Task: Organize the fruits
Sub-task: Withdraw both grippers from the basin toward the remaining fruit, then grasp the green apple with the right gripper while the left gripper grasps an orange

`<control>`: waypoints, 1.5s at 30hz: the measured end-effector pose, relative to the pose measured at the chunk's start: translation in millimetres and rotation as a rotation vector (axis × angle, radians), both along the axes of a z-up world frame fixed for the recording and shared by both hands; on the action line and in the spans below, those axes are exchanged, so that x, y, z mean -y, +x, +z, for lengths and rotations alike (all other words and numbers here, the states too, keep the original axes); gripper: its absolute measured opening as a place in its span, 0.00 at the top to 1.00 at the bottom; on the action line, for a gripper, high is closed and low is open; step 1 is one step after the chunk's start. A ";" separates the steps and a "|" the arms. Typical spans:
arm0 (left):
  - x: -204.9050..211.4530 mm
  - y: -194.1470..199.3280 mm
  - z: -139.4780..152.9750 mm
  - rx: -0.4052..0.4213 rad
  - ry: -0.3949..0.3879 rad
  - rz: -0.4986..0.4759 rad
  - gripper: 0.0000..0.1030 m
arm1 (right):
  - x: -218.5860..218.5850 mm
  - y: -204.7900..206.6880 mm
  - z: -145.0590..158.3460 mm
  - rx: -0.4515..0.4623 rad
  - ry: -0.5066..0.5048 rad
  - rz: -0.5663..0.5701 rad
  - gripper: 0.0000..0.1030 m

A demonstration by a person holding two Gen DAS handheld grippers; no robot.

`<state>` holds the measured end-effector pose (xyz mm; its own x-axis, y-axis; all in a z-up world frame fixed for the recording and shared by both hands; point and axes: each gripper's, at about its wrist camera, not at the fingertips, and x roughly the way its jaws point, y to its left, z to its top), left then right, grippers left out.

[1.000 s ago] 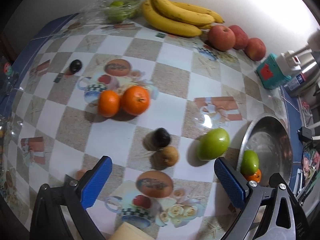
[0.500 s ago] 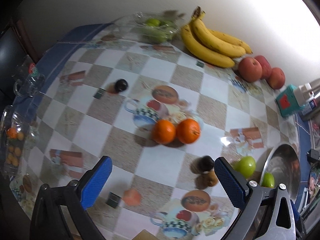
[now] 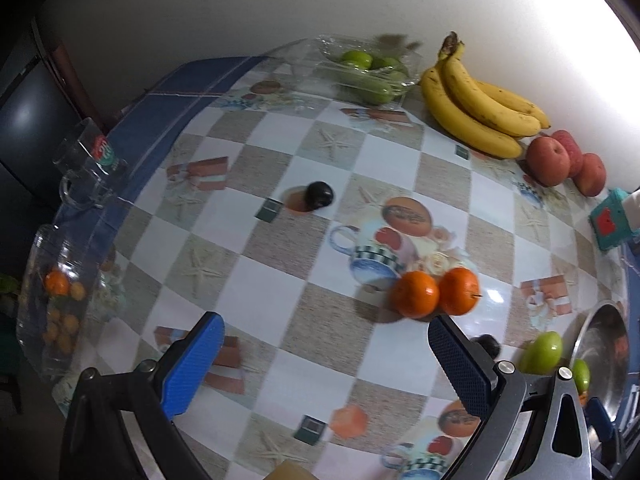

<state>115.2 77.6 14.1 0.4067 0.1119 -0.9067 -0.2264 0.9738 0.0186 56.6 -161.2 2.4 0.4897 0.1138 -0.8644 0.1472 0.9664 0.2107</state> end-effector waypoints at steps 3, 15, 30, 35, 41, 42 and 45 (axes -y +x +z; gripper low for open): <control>-4.1 1.0 0.7 0.005 0.016 -0.012 0.00 | -5.8 3.0 -0.2 0.005 0.018 0.011 0.00; -5.9 10.8 -9.3 -0.013 -0.027 -0.058 0.00 | -11.1 21.2 3.1 0.033 0.067 0.032 0.00; -2.1 35.4 -7.4 0.068 0.002 -0.104 0.00 | 3.3 46.5 2.3 0.003 0.069 -0.027 0.00; -0.5 42.3 -14.8 0.032 -0.033 -0.122 0.00 | -1.0 54.0 -6.6 -0.026 0.052 -0.019 0.01; -3.6 42.3 -14.2 0.038 -0.073 -0.144 0.00 | -6.6 58.5 -13.4 -0.050 0.028 -0.016 0.16; -2.7 42.5 -15.7 0.034 -0.075 -0.147 0.00 | -7.2 58.5 -15.2 -0.057 0.025 -0.015 0.19; 3.2 44.0 -24.9 0.004 -0.106 -0.167 0.03 | -7.6 58.5 -21.5 -0.080 0.007 -0.012 0.37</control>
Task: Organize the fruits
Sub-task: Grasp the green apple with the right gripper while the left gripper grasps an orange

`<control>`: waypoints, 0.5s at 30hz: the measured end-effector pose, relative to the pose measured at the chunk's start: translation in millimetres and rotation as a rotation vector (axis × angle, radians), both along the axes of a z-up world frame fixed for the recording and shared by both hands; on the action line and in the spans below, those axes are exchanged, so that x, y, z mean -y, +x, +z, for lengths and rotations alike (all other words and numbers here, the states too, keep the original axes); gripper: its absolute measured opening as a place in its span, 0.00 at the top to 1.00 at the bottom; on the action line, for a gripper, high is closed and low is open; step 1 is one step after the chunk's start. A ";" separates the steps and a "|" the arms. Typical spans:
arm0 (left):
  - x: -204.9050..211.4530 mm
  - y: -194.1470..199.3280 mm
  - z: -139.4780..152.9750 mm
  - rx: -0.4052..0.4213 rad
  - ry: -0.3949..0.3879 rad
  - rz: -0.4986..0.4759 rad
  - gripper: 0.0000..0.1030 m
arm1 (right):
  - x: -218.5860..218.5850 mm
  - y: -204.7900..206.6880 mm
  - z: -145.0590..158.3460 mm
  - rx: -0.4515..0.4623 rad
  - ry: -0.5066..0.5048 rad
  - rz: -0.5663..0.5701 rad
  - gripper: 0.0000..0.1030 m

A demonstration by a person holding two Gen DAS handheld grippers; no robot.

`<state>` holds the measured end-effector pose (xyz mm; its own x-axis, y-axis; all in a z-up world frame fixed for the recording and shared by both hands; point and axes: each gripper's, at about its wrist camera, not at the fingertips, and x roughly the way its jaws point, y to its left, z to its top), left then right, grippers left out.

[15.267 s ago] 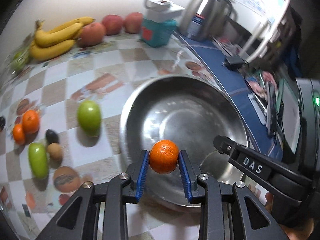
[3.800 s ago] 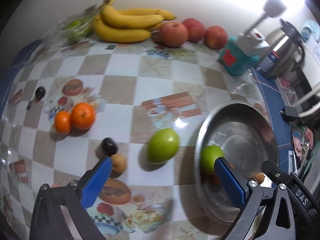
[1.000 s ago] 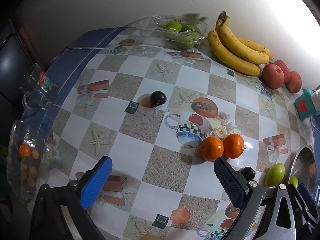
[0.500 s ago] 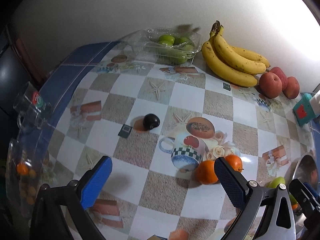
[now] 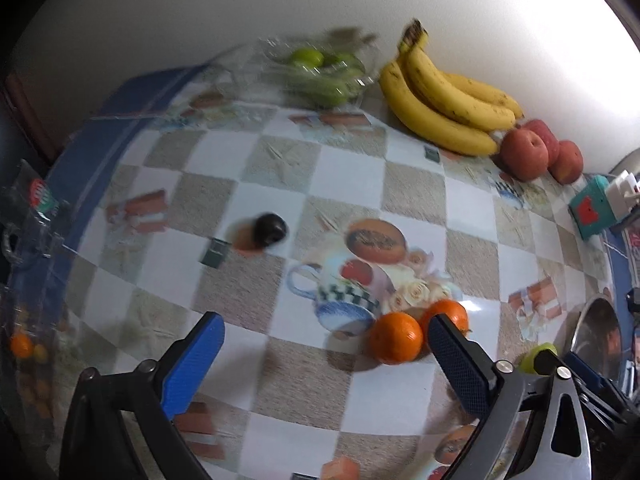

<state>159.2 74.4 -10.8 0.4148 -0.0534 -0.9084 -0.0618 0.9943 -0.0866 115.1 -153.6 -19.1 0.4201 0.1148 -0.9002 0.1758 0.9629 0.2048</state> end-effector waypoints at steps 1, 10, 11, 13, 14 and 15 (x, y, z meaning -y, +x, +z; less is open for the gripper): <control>4.1 0.8 -4.4 -0.011 -0.008 -0.016 0.05 | 0.5 -0.2 -1.5 -0.005 -0.005 -0.003 0.41; 16.9 1.6 -20.2 -0.051 -0.058 -0.050 0.32 | 2.9 -0.3 -15.3 -0.042 -0.020 -0.009 0.41; 16.9 2.0 -22.7 -0.058 -0.064 -0.047 0.34 | 3.1 -0.4 -16.9 -0.048 -0.019 -0.010 0.42; 16.0 2.4 -25.2 -0.060 -0.097 -0.037 0.36 | 3.2 -0.3 -17.6 -0.047 -0.021 -0.009 0.42; 14.4 2.3 -26.5 -0.063 -0.119 -0.032 0.38 | 3.1 -0.3 -17.6 -0.048 -0.022 -0.008 0.42; 13.9 2.4 -27.5 -0.065 -0.135 -0.029 0.42 | 3.1 -0.5 -17.5 -0.048 -0.021 -0.008 0.42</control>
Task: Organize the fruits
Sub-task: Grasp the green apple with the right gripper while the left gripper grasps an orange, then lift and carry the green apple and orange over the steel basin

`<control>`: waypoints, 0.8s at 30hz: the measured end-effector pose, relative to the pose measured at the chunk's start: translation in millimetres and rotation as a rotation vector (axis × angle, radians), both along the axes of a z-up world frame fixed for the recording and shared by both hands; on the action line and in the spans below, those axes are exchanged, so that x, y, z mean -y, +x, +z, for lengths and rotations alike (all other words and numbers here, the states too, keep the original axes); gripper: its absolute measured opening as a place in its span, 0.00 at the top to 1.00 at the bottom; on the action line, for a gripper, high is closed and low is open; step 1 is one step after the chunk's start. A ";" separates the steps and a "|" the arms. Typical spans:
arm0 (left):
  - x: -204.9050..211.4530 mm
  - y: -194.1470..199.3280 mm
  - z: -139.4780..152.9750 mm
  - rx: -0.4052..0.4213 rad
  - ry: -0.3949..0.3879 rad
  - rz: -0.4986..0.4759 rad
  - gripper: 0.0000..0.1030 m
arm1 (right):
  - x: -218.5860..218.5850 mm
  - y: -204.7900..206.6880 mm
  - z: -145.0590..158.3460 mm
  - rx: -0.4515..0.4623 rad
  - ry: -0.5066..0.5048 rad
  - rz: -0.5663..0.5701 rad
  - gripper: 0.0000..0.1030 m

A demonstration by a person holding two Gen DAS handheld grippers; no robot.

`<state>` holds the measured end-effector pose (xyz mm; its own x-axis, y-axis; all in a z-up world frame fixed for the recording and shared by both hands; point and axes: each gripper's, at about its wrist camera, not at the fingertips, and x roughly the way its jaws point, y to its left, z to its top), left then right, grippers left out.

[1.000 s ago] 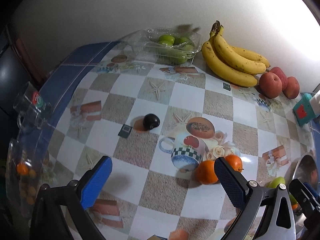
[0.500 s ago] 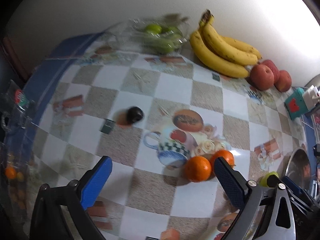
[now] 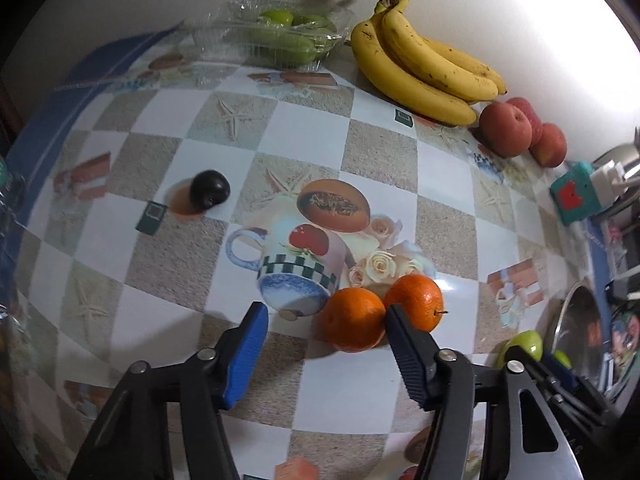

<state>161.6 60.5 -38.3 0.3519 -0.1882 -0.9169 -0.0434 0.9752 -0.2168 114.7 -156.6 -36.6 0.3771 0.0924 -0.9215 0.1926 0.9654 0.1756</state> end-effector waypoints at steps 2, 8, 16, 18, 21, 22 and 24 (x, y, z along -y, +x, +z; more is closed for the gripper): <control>-0.6 0.3 -1.4 0.000 -0.043 0.003 0.50 | -0.8 0.2 0.2 -0.001 -0.002 0.004 0.42; -1.7 0.6 -3.7 -0.007 -0.119 0.010 0.65 | -1.6 0.8 -1.4 -0.005 -0.014 0.002 0.51; -12.4 0.1 -4.6 -0.014 -0.179 0.055 0.69 | 0.9 1.0 -5.2 -0.014 -0.008 -0.003 0.57; -15.5 0.2 -1.3 -0.005 -0.178 0.066 0.72 | 1.1 0.3 -5.0 -0.014 -0.005 -0.006 0.57; -20.0 -0.2 0.9 0.003 -0.153 0.084 0.72 | 1.7 -0.7 -4.9 -0.014 -0.001 -0.008 0.57; -21.8 0.0 0.2 0.001 -0.165 0.089 0.72 | 1.9 -1.0 -5.0 -0.015 0.000 -0.009 0.57; -25.0 0.3 -0.4 0.001 -0.178 0.107 0.73 | 2.1 -1.5 -5.1 -0.015 0.002 -0.009 0.57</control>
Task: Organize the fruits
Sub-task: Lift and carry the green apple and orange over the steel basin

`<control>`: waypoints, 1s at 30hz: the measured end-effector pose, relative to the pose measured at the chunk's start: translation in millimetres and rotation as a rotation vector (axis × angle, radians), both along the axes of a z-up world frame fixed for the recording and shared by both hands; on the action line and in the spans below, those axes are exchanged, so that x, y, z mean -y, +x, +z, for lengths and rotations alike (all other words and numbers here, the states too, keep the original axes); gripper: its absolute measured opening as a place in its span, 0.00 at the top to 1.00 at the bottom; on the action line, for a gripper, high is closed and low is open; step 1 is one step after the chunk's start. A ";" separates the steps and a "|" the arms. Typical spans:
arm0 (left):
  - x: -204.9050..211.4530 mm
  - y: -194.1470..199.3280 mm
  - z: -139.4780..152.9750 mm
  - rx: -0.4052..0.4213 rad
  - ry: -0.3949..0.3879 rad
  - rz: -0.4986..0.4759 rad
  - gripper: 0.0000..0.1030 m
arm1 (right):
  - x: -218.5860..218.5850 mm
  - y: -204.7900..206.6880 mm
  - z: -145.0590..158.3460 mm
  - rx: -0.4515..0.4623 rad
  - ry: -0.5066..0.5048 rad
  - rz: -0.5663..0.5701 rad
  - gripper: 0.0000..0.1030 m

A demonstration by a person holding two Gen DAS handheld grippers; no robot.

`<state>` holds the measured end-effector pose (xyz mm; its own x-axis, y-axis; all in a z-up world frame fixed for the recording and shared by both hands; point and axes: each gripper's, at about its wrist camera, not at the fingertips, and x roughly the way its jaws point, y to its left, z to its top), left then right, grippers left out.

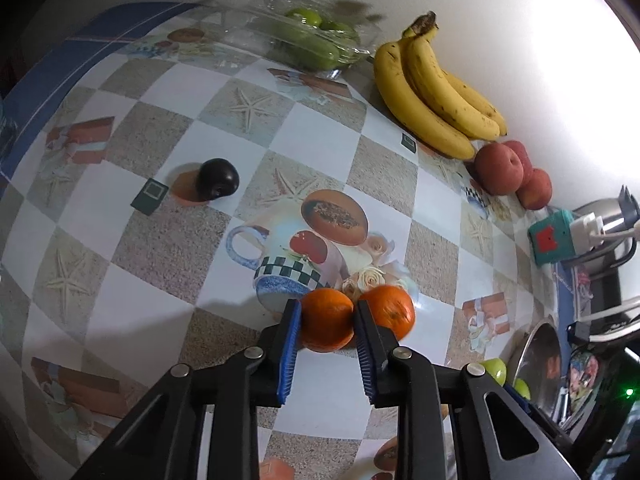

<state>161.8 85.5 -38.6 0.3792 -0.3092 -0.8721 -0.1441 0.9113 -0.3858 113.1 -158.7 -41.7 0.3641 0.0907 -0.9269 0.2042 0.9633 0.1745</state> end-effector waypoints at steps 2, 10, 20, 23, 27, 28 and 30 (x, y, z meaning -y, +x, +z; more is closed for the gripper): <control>-4.4 -0.3 2.6 0.005 0.008 0.019 0.73 | 0.4 -0.6 0.2 -0.001 0.004 -0.001 0.57; -12.0 1.4 11.1 0.041 0.025 0.039 0.70 | 1.7 -2.1 0.5 -0.003 0.018 -0.006 0.57; -8.5 2.6 3.0 0.023 0.178 0.030 0.65 | 3.1 -3.5 0.0 -0.003 0.030 -0.009 0.57; -5.4 2.8 -3.4 0.001 0.152 0.023 0.62 | 3.2 -3.9 0.0 -0.003 0.029 -0.008 0.57; -0.8 2.3 -3.9 0.002 0.174 0.014 0.63 | 2.6 -4.1 0.3 -0.001 0.025 -0.006 0.57; -0.7 2.2 -3.9 0.002 0.174 0.012 0.63 | 2.6 -3.8 0.3 -0.001 0.024 -0.005 0.57; -0.1 1.9 -3.0 0.000 0.175 0.008 0.64 | 2.3 -3.7 0.5 0.000 0.025 -0.006 0.57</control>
